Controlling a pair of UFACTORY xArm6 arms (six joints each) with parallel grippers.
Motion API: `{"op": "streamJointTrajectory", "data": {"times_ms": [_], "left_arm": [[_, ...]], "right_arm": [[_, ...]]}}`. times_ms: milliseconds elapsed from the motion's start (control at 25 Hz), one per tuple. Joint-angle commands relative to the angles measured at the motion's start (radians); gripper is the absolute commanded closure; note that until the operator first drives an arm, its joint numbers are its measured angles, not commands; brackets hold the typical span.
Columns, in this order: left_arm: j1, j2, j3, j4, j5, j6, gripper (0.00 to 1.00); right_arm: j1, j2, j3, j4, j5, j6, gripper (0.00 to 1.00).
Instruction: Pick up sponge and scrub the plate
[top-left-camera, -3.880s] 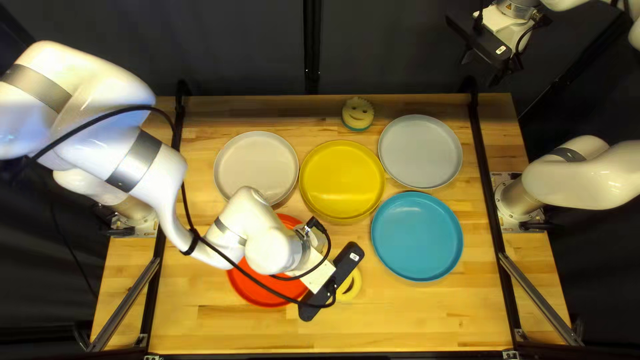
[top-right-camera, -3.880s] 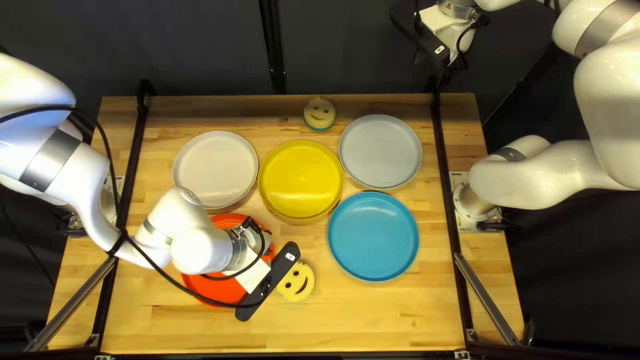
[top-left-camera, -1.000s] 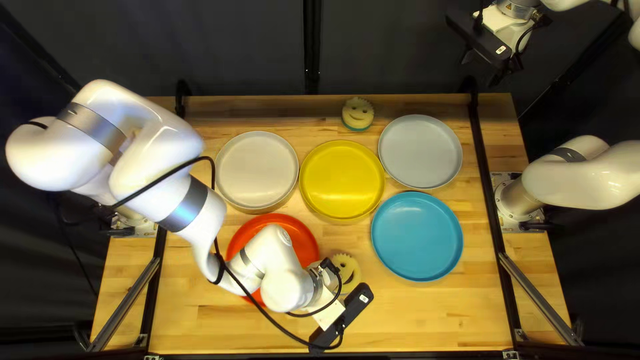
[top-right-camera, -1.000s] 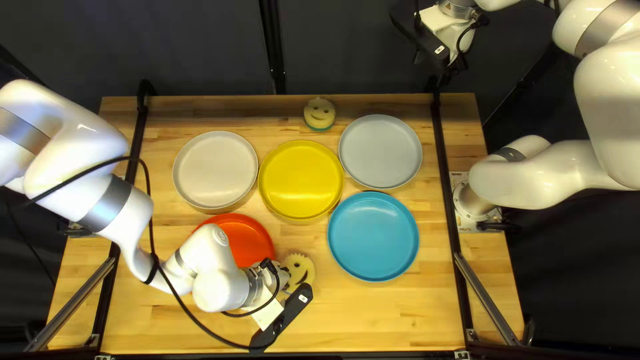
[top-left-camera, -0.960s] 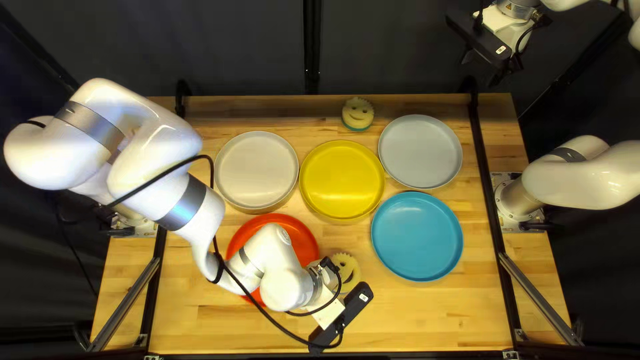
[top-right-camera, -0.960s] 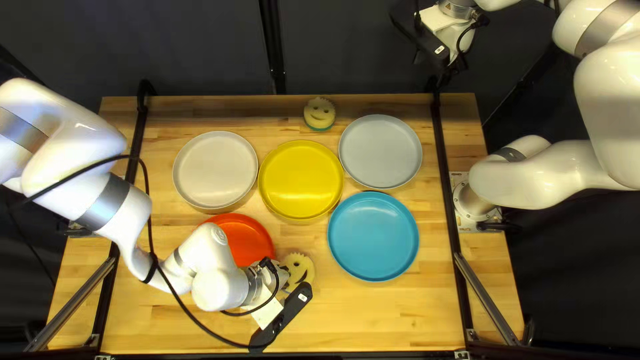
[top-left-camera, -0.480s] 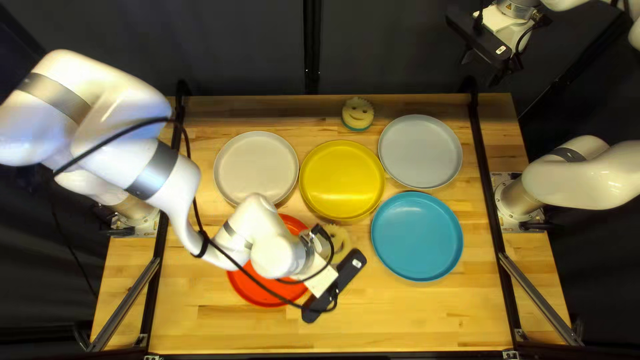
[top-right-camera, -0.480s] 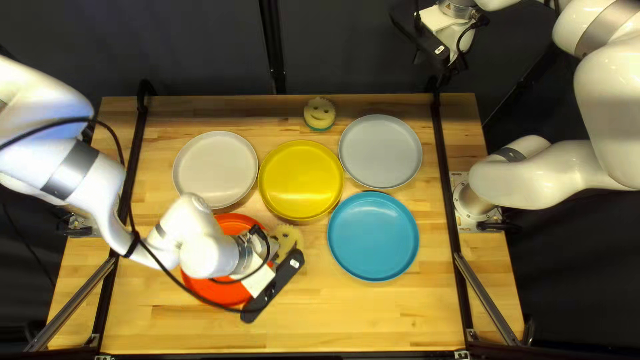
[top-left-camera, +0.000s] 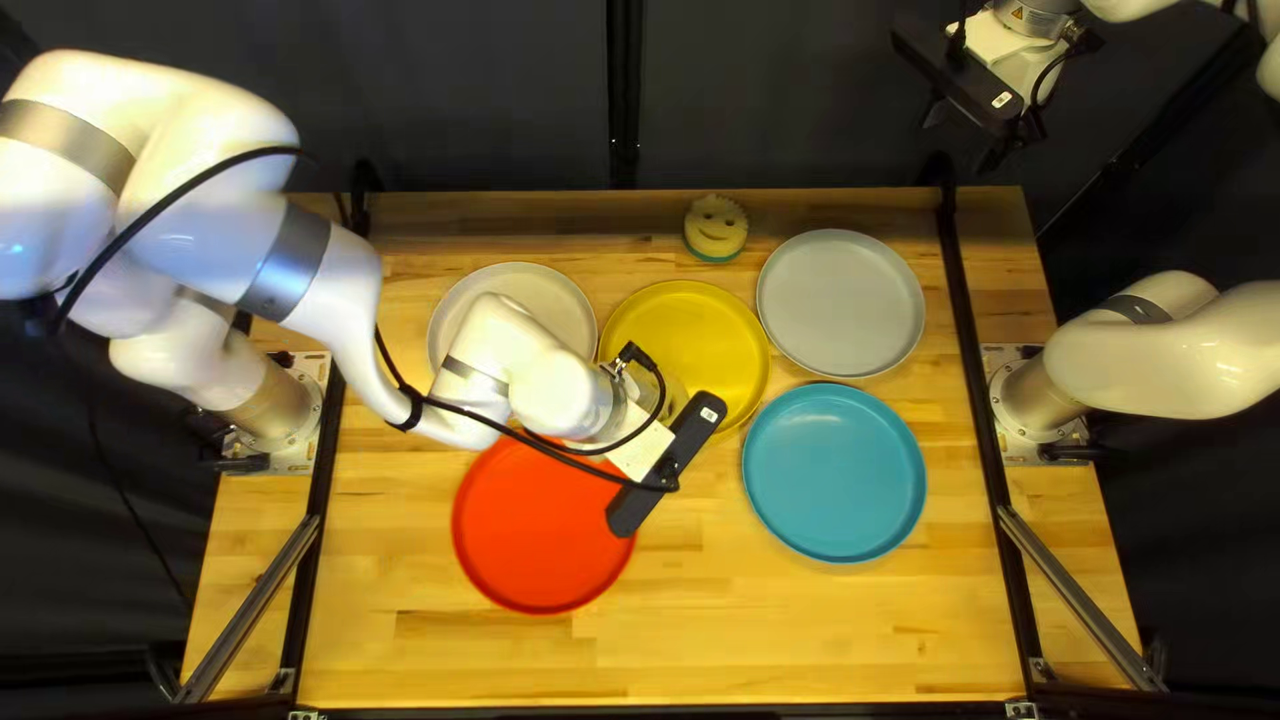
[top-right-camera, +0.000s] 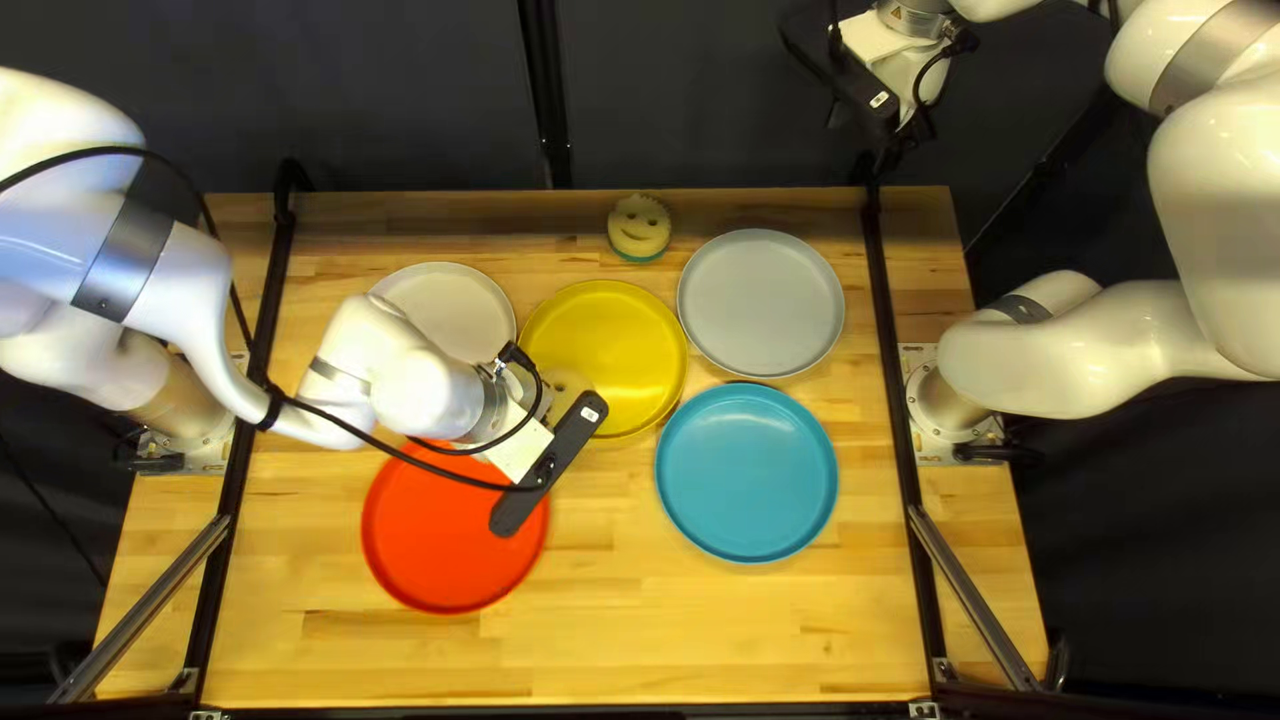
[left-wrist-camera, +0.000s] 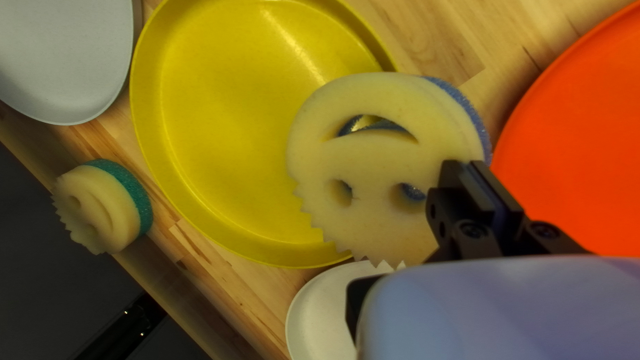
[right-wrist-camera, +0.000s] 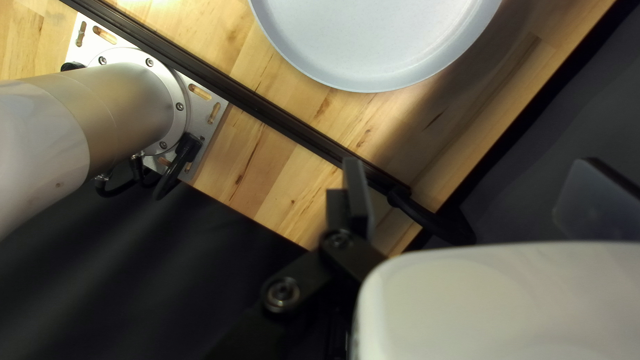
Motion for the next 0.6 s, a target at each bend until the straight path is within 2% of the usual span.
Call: {"op": "streamJointTrajectory", "data": {"times_ms": [40, 320, 600], "left_arm": [[0.000, 0.005, -0.003, 0.001, -0.006, -0.001, 1.00], [0.000, 0.005, -0.003, 0.001, -0.006, -0.001, 1.00], [0.008, 0.050, 0.003, -0.009, -0.059, 0.009, 1.00]], "right_arm": [[0.000, 0.000, 0.000, 0.000, 0.000, 0.000, 0.00], [0.000, 0.000, 0.000, 0.000, 0.000, 0.000, 0.00], [0.000, 0.000, 0.000, 0.000, 0.000, 0.000, 0.00]]}}
